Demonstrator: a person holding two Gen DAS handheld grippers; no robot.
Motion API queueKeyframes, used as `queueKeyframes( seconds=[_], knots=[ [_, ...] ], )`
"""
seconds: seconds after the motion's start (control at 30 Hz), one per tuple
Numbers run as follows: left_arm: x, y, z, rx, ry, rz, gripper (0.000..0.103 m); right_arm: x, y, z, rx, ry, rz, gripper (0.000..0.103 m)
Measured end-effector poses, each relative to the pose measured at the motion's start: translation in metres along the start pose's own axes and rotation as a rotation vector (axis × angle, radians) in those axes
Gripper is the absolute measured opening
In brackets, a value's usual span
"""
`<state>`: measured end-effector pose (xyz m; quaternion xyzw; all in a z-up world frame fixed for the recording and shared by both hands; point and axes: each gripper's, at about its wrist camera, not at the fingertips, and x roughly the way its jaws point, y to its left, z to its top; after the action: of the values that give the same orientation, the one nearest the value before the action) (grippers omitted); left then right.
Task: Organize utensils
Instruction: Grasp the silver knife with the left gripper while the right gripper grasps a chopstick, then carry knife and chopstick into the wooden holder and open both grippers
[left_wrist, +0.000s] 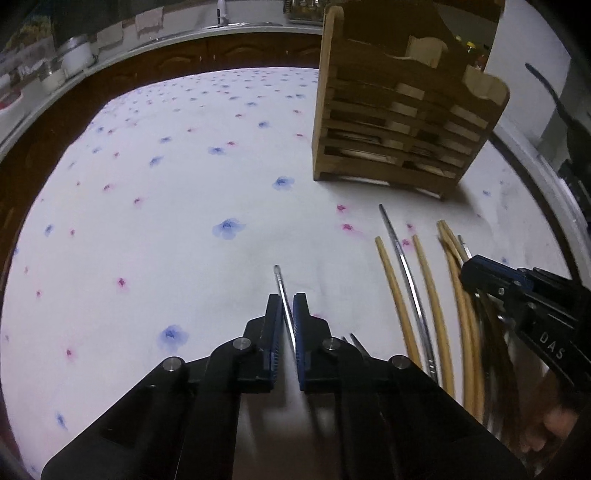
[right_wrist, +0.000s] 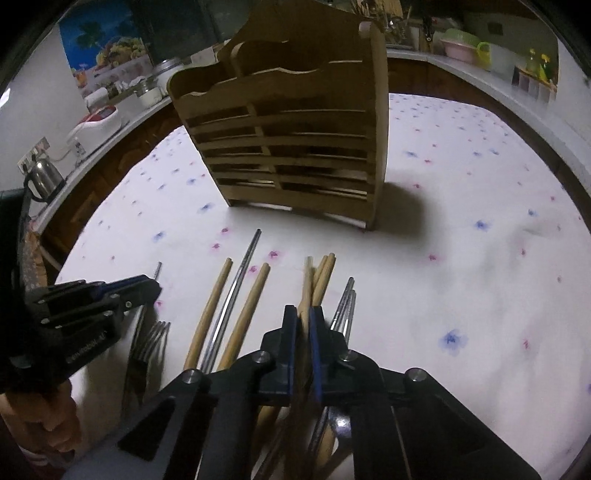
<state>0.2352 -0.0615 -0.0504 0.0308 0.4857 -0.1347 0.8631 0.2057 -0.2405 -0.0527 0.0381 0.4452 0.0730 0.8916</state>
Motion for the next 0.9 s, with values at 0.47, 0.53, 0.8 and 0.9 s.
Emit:
queueKeyframes(
  seconds=[0.47, 0.53, 0.8, 0.9],
  knots=[
    [-0.098, 0.014, -0.004, -0.071, -0.187, -0.114, 0.004, -0.088, 0.001, -0.003, 0.073, -0.181, 0.102, 0.006],
    [-0.114, 0.019, -0.005, -0.087, -0.219, -0.129, 0.004, -0.105, -0.001, -0.002, 0.085, -0.221, 0.119, 0.006],
    [-0.178, 0.032, -0.002, -0.116, -0.36, -0.156, 0.004, -0.166, -0.003, 0.011, 0.102, -0.383, 0.138, 0.006],
    [-0.19, 0.031, -0.003, -0.116, -0.395, -0.152, 0.004, -0.176, -0.002, 0.014, 0.102, -0.416, 0.141, 0.006]
  ],
)
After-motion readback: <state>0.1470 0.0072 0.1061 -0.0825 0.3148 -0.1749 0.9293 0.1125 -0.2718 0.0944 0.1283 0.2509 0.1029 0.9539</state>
